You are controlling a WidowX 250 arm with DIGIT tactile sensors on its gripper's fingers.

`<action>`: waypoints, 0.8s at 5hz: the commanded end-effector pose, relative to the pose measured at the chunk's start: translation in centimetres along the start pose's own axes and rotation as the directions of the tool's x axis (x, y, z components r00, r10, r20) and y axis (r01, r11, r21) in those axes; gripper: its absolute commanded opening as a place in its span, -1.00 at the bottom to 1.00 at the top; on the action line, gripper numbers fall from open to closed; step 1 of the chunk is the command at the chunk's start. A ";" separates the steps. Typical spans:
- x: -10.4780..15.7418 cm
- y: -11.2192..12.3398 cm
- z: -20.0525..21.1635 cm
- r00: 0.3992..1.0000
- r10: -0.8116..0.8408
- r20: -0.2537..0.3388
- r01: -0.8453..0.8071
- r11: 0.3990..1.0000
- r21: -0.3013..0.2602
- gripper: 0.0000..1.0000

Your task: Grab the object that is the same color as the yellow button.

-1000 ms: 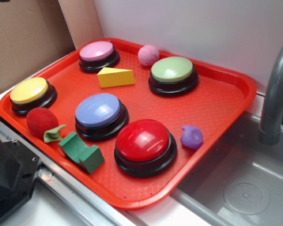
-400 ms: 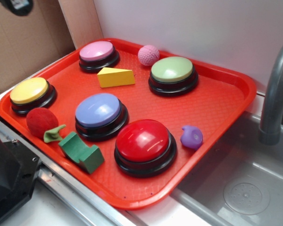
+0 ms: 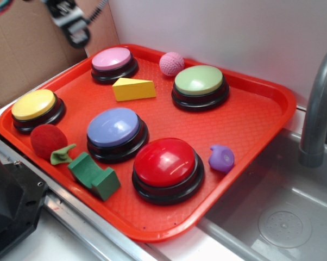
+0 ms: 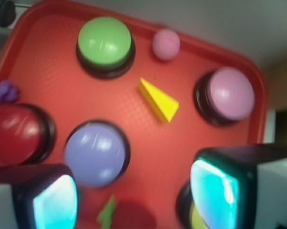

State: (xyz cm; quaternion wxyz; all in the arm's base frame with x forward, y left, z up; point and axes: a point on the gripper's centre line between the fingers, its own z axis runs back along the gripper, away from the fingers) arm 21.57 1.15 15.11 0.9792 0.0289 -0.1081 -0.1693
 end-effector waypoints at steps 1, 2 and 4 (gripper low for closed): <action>3.2 2.5 -5.1 0.987 -0.108 0.119 0.114 0.992 -0.052 1.00; 3.7 3.6 -7.5 0.989 -0.098 0.109 0.103 0.994 -0.045 1.00; 3.6 5.2 -11.3 0.995 -0.090 0.046 0.090 0.996 -0.010 1.00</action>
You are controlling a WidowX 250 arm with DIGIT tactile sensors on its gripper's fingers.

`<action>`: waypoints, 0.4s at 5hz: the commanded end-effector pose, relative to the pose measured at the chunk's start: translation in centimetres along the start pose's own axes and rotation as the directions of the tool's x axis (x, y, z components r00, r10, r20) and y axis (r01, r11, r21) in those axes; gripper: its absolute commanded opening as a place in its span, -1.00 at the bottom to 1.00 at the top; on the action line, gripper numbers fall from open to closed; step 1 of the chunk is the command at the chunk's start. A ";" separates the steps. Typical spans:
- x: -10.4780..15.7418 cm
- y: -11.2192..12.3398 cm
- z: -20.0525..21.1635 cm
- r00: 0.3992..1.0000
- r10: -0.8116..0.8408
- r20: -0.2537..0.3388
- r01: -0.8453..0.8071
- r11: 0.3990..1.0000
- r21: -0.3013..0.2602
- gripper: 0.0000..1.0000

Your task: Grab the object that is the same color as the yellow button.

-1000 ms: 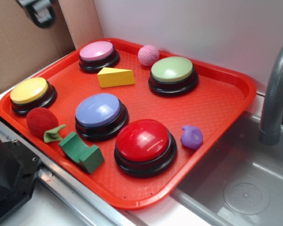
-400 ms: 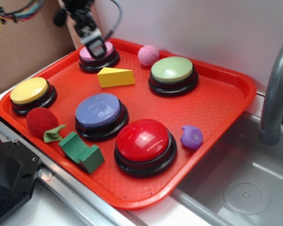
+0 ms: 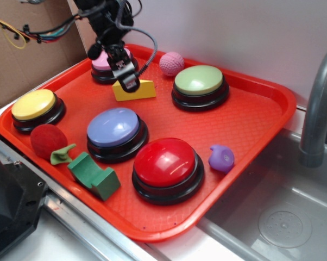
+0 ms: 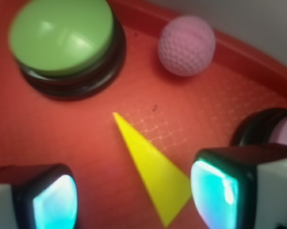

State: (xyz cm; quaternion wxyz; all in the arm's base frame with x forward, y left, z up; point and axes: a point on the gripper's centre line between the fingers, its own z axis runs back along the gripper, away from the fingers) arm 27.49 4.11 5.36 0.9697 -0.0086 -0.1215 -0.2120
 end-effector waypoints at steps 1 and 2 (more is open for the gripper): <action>0.9 1.7 -1.5 1.000 -0.003 -0.026 0.004 0.999 0.049 1.00; 0.8 1.3 -1.9 0.997 -0.029 -0.065 0.033 0.997 0.064 1.00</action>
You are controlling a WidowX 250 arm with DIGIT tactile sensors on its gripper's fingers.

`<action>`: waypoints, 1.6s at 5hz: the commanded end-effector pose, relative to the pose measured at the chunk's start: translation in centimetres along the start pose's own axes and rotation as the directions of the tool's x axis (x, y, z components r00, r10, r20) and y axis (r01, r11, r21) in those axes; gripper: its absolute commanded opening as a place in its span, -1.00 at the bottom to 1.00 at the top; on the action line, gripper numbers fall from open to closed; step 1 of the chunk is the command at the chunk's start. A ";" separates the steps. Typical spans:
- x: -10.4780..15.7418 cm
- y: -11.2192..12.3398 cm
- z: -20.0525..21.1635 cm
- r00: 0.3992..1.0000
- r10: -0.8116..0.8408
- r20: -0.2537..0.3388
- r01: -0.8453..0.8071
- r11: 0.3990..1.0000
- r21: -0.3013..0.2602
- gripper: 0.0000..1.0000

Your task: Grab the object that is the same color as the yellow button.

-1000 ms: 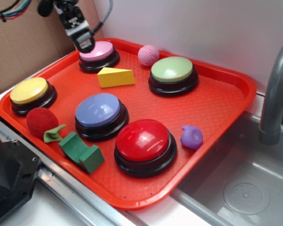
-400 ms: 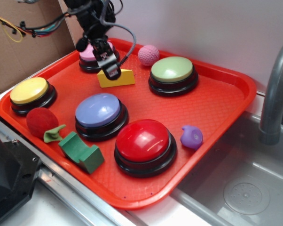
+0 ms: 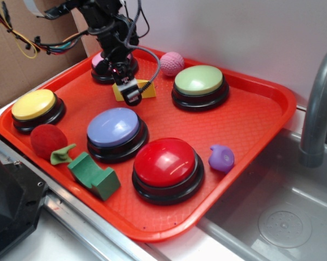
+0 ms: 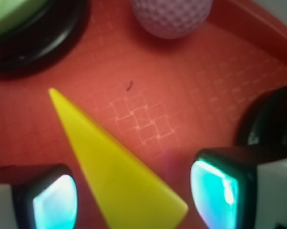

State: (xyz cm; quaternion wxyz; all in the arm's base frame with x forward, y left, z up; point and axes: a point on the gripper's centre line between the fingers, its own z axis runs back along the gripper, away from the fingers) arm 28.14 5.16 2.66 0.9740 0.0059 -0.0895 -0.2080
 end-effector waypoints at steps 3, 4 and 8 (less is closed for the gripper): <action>1.4 -1.6 2.9 0.999 -0.049 0.013 0.049 0.999 0.018 -1.00; 1.8 -1.8 4.9 0.998 0.057 -0.022 -0.058 0.997 -0.045 -1.00; 3.4 -6.2 20.0 0.759 0.648 0.060 -0.648 0.762 -0.025 -1.00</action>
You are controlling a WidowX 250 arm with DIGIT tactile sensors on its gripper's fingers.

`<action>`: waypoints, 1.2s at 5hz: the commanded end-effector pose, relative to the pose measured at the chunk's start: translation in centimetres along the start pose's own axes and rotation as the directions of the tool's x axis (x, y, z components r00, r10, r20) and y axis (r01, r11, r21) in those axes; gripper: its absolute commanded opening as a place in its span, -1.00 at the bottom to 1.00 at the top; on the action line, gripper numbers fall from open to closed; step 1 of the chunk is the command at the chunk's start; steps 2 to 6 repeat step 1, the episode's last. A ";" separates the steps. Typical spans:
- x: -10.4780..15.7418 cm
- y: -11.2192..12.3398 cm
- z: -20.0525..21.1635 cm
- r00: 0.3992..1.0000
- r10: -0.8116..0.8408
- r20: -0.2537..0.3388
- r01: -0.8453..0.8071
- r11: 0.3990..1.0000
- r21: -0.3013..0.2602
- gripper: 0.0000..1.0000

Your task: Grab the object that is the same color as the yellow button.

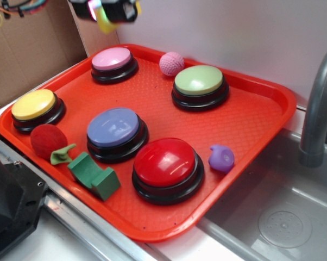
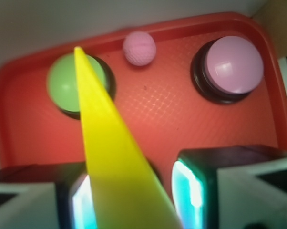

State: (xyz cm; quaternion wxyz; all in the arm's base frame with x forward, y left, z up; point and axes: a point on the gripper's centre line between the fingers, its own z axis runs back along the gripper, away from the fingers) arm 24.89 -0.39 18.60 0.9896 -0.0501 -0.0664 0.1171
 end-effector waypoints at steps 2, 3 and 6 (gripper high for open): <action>0.9 -0.3 2.3 0.993 0.081 0.083 -0.083 0.996 0.029 -1.00; 0.9 -0.3 2.3 0.993 0.081 0.083 -0.083 0.996 0.029 -1.00; 0.9 -0.3 2.3 0.993 0.081 0.083 -0.083 0.996 0.029 -1.00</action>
